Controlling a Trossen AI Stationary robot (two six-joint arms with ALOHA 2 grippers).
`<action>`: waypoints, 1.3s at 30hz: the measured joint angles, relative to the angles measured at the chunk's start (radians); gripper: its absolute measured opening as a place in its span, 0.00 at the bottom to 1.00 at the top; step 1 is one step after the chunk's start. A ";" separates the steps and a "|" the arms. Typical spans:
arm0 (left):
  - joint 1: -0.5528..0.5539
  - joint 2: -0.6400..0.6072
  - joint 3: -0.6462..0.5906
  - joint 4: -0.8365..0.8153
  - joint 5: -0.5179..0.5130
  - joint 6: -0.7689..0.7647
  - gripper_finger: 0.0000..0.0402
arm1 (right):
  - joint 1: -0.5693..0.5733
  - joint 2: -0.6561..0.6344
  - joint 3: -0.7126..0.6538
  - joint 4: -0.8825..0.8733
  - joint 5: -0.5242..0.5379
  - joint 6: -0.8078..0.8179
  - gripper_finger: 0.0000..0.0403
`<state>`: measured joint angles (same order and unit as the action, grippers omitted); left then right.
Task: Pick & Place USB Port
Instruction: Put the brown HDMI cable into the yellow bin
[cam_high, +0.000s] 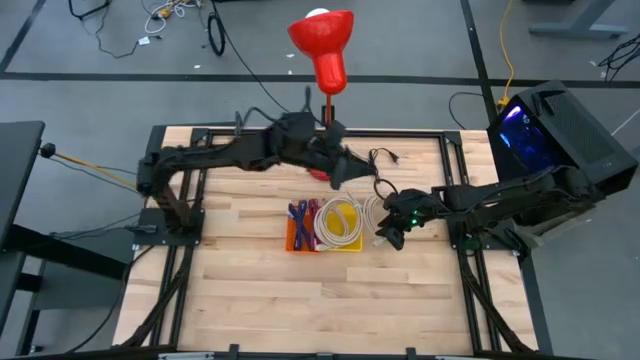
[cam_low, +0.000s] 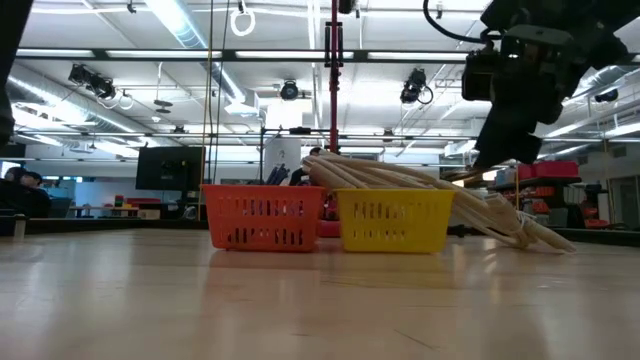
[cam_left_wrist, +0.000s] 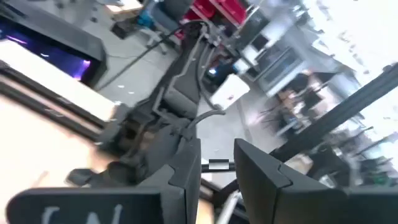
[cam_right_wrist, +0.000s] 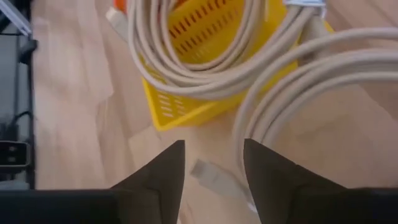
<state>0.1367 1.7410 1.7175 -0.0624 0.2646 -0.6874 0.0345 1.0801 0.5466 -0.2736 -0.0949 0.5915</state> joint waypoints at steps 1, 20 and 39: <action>-0.002 -0.018 0.000 -0.033 -0.015 0.018 0.25 | 0.000 0.000 0.000 -0.005 0.008 -0.003 0.41; -0.080 -0.120 -0.003 -0.103 -0.133 0.097 0.25 | -0.010 0.114 -0.020 0.060 0.024 -0.005 0.41; -0.095 -0.119 -0.003 -0.102 -0.133 0.097 0.25 | -0.010 0.209 -0.020 0.090 0.014 -0.033 0.22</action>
<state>0.0416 1.6217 1.7149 -0.1647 0.1318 -0.5907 0.0250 1.2896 0.5266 -0.1840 -0.0814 0.5581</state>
